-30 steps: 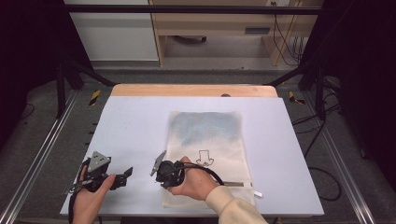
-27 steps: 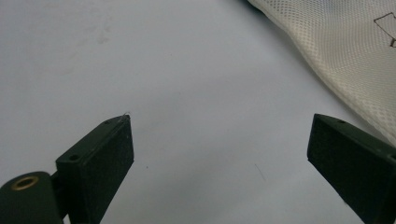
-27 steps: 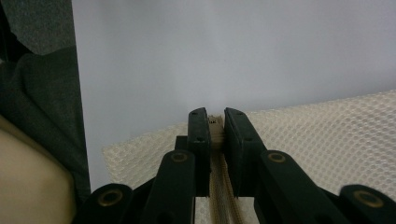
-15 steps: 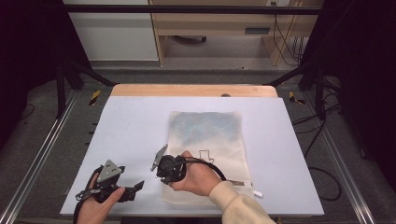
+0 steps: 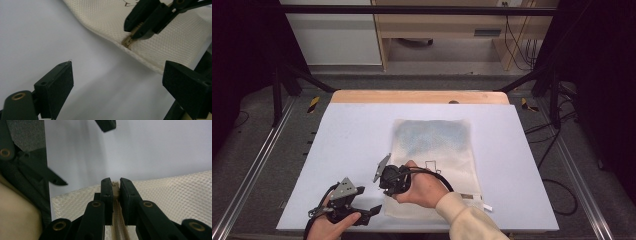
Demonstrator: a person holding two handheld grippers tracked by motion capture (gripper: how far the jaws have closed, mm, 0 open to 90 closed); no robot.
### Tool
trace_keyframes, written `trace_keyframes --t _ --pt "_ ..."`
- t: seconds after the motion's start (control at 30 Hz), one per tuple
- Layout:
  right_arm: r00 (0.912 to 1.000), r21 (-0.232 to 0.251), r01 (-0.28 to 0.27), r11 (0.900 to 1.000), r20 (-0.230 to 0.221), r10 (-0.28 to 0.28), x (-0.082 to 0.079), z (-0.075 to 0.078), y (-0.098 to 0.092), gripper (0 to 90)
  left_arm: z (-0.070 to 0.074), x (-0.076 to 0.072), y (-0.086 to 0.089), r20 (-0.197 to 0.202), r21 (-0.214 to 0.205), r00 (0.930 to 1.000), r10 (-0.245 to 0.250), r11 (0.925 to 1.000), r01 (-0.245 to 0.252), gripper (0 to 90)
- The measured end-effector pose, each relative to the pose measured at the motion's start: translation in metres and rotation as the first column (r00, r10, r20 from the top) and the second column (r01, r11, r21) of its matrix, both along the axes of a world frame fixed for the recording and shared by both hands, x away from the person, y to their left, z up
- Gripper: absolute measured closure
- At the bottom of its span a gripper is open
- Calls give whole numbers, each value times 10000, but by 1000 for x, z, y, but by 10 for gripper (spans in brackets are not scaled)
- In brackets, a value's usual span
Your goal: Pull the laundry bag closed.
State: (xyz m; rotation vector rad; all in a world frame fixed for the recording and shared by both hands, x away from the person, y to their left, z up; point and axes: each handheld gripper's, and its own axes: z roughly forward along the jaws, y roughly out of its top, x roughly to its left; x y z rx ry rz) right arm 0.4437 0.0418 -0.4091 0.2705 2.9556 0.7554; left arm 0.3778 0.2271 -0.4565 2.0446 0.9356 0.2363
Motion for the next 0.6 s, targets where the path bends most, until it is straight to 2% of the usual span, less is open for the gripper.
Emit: trace_keyframes --t 0.1,0.17,0.23,0.37,0.53,0.6 --pt "10000 57 36 10000 13 -36 0 2 0 816 -1 1 -3 -118 -352 9999 -28 9994 24 112" --pt "10000 44 -16 10000 77 16 -1 2 0 816 -2 2 -5 -280 -778 9996 -4 9970 -18 121" --pt "10000 69 -29 10000 85 28 -3 2 0 816 -3 3 -6 -443 -1020 9990 18 9948 -63 129" --pt "9997 184 -115 9998 198 111 -4 3 -1 816 -7 6 -12 -609 -990 9981 -116 9951 56 166" --pt "9998 298 -32 9996 176 27 -5 5 -2 817 -11 9 -18 -887 -1401 9957 -253 9901 127 201" --pt "9998 291 -83 9995 179 78 -4 6 -3 817 -12 11 -20 -1071 -1710 9937 -327 9852 140 219"
